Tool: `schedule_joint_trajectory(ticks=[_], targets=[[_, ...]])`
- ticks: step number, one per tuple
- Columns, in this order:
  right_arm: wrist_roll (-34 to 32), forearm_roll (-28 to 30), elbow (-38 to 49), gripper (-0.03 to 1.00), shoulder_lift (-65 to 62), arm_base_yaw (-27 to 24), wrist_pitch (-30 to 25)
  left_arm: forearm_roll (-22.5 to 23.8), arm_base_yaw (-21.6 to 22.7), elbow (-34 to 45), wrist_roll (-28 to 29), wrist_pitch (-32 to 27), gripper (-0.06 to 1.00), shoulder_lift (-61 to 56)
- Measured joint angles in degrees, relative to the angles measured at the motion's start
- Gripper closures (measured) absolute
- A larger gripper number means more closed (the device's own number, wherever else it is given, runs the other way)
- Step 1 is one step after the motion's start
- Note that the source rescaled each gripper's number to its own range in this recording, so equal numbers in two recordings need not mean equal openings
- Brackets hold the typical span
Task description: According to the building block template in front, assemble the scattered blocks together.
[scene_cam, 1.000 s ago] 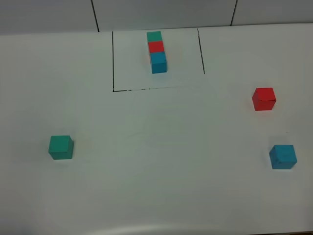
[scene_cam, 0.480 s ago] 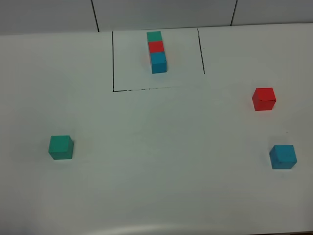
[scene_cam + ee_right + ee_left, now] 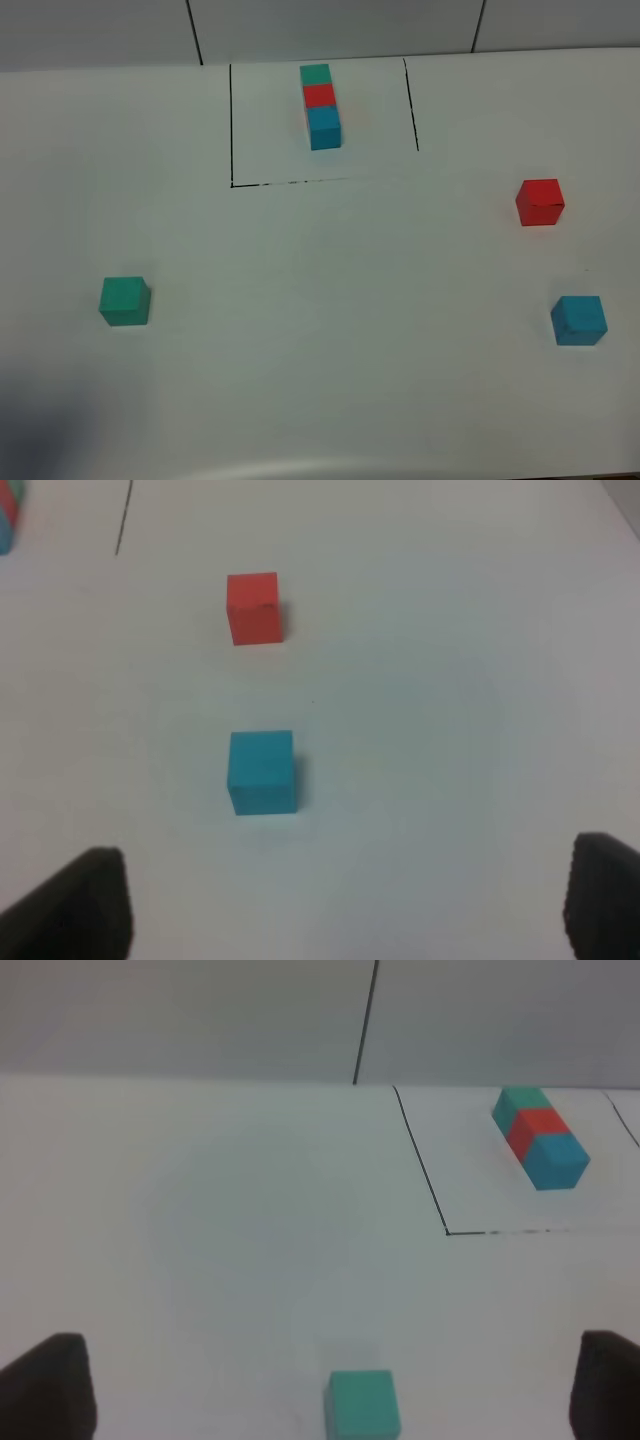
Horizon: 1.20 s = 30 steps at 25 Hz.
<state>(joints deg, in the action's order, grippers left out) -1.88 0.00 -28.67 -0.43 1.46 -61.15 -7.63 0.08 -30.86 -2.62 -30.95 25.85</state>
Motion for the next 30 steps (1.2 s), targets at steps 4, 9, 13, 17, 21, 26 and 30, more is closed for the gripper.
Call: schedule_joint_trajectory(ticks=[4,9,13,17,21,26,30], targets=[[0.05,0.0,0.0,0.21,0.0,0.0,0.0,-1.52,0.0,-4.81,-2.64,-1.59,-0.06,17.07],[0.05,0.0,0.0,0.21,0.0,0.0,0.0,-7.12,0.0,-12.37,-4.43,-5.49,-0.06,36.27],[0.0,0.0,0.0,0.21,0.0,0.0,0.0,-9.0,-1.6,-15.22,-8.8,-5.68,-0.06,47.15],[0.0,0.0,0.0,0.21,0.0,0.0,0.0,-9.33,-5.46,-15.77,-10.31,-4.23,-0.06,55.42],[0.0,0.0,0.0,0.21,0.0,0.0,0.0,-9.22,-6.52,-15.79,-6.5,-1.33,-0.06,61.3],[0.0,0.0,0.0,0.21,0.0,0.0,0.0,-6.41,-6.52,-15.79,-1.49,1.68,-0.05,67.68],[0.0,0.0,0.0,0.21,0.0,0.0,0.0,-5.33,-7.17,-16.14,-0.5,3.31,-0.05,72.23]])
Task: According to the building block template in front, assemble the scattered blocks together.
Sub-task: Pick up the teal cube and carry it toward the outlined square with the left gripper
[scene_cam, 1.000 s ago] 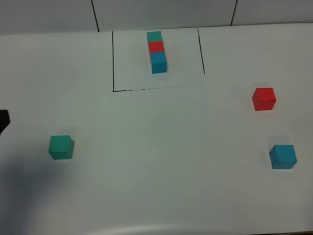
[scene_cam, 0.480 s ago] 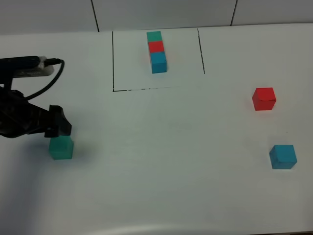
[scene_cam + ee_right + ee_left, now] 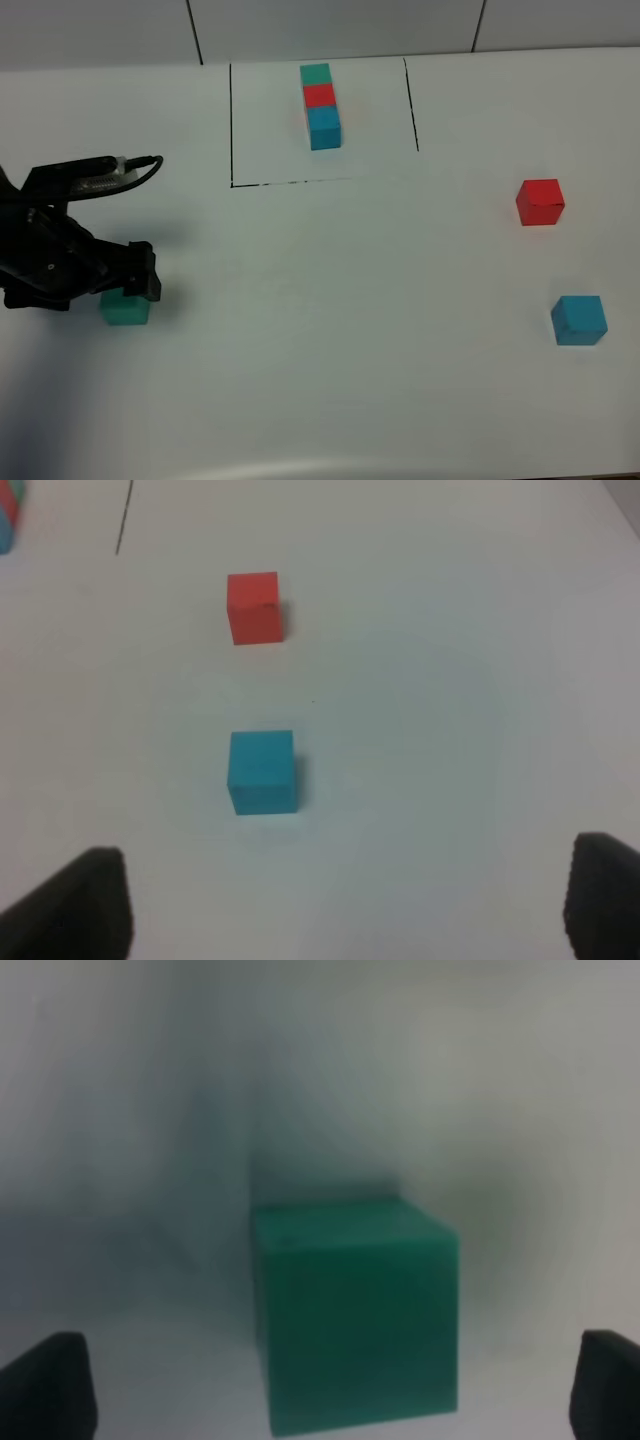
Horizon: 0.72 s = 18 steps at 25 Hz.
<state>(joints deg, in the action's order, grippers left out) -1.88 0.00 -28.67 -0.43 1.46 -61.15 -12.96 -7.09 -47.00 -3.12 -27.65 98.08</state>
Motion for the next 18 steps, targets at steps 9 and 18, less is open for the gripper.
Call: schedule_joint_trajectory(ticks=[9,18], targets=[[0.05,0.0,0.0,0.21,0.0,0.0,0.0,1.87,-1.53,-2.07,1.89,0.25,-0.03,4.45],[0.05,0.0,0.0,0.21,0.0,0.0,0.0,2.42,-1.53,-2.15,2.03,0.19,0.39,4.65]])
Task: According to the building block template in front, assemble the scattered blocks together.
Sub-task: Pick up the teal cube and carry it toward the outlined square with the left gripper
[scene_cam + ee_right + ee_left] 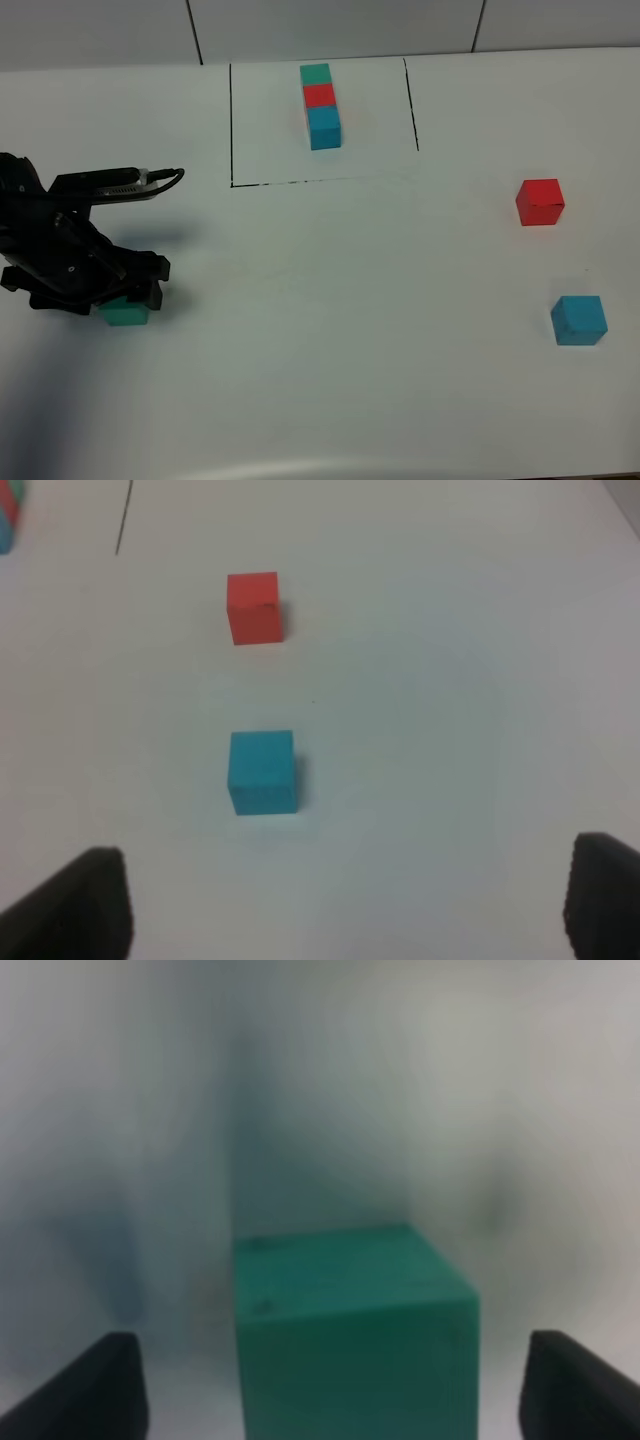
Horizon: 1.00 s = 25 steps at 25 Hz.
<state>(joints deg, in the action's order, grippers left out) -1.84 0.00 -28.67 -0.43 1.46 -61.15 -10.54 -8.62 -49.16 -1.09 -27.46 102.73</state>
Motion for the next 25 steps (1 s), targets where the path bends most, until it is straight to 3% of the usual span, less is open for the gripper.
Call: schedule_joint_trajectory(ticks=[3,4,9,14,19,25], targets=[[0.0,0.0,0.0,0.21,0.0,0.0,0.0,0.66,0.0,-0.12,0.0,0.06,0.84,0.55],[0.0,0.0,0.0,0.21,0.0,0.0,0.0,1.23,0.0,-0.12,-0.05,0.0,0.94,0.58],[-0.05,0.0,0.0,0.21,0.0,0.0,0.0,2.83,-0.12,-2.21,-2.46,-2.07,0.93,0.58],[0.0,-0.4,0.0,0.21,0.0,0.0,0.0,3.64,-4.19,-9.81,-14.76,-6.7,0.93,1.49],[0.0,-0.56,0.0,0.21,0.0,0.0,0.0,4.48,-10.62,-24.86,-27.24,-15.24,0.93,7.88],[-0.05,-0.6,0.0,0.21,0.0,0.0,0.0,6.78,-17.03,-47.2,-32.73,-27.42,0.93,21.02]])
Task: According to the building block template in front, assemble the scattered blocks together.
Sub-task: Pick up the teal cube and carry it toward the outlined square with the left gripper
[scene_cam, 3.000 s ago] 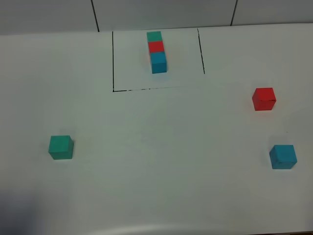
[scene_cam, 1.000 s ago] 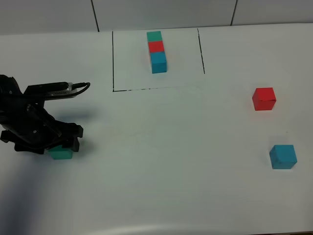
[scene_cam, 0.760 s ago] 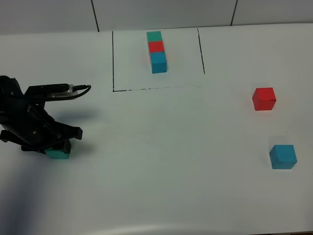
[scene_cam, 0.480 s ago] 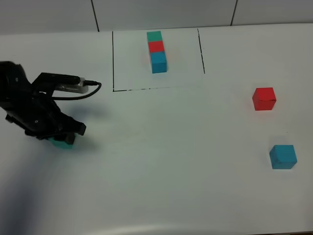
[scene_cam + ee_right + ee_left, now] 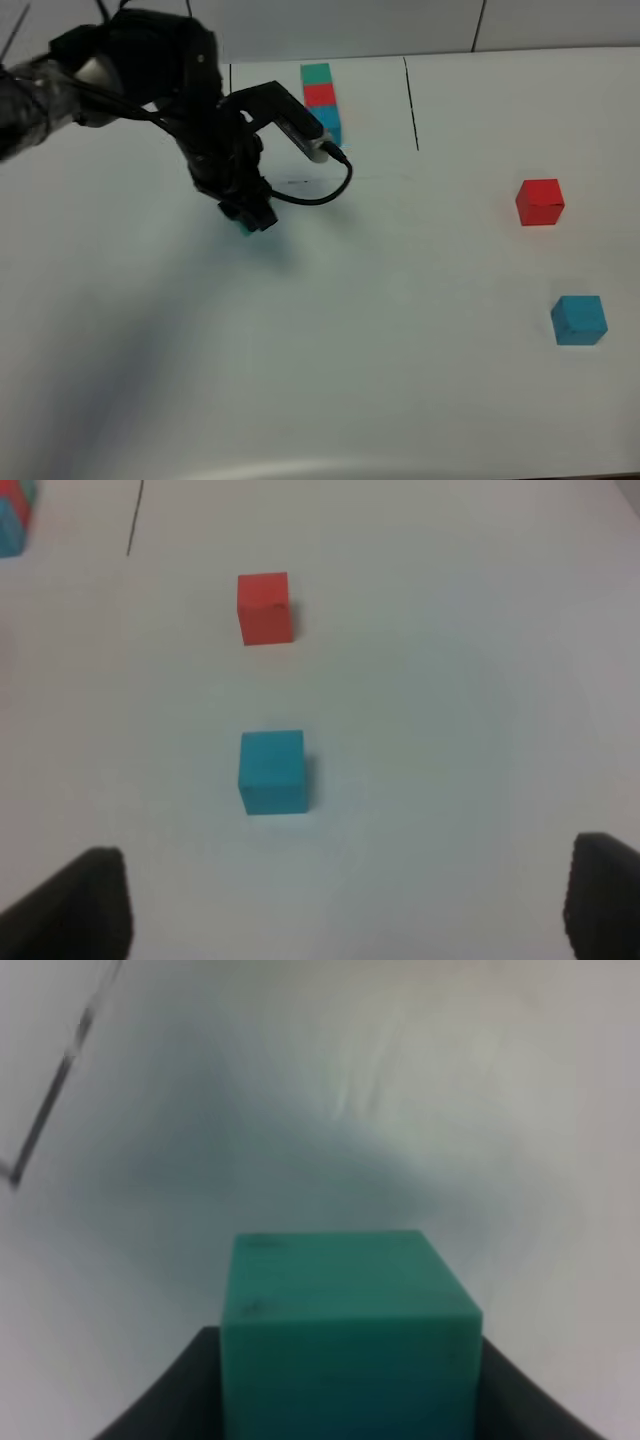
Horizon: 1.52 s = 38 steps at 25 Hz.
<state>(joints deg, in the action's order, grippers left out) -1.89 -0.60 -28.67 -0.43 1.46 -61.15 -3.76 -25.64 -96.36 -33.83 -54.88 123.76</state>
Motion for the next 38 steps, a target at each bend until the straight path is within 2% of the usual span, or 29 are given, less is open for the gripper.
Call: schedule_joint_trajectory(ticks=[6,11,19,33,35,38], targets=[[-0.18,-0.07,0.0,0.21,0.0,0.0,0.0,0.74,-4.95,-21.7,-5.64,-11.18,0.93,12.02],[-0.29,-0.07,0.0,0.21,0.0,0.0,0.0,0.85,-6.92,-31.41,-10.52,-13.3,0.93,19.16],[-0.89,-0.2,0.0,0.21,0.0,0.0,0.0,0.18,-7.64,-33.11,-16.32,-13.04,0.94,23.19],[-0.91,-0.25,0.0,0.21,0.0,0.0,0.0,0.09,-7.64,-33.67,-17.98,-13.0,0.93,23.64],[-0.91,-0.25,0.0,0.21,0.0,0.0,0.0,-0.02,-7.64,-33.67,-17.98,-11.87,0.85,23.81],[-0.96,-0.25,0.0,0.21,0.0,0.0,0.0,0.06,-7.64,-33.62,-17.98,-10.99,0.63,24.02]])
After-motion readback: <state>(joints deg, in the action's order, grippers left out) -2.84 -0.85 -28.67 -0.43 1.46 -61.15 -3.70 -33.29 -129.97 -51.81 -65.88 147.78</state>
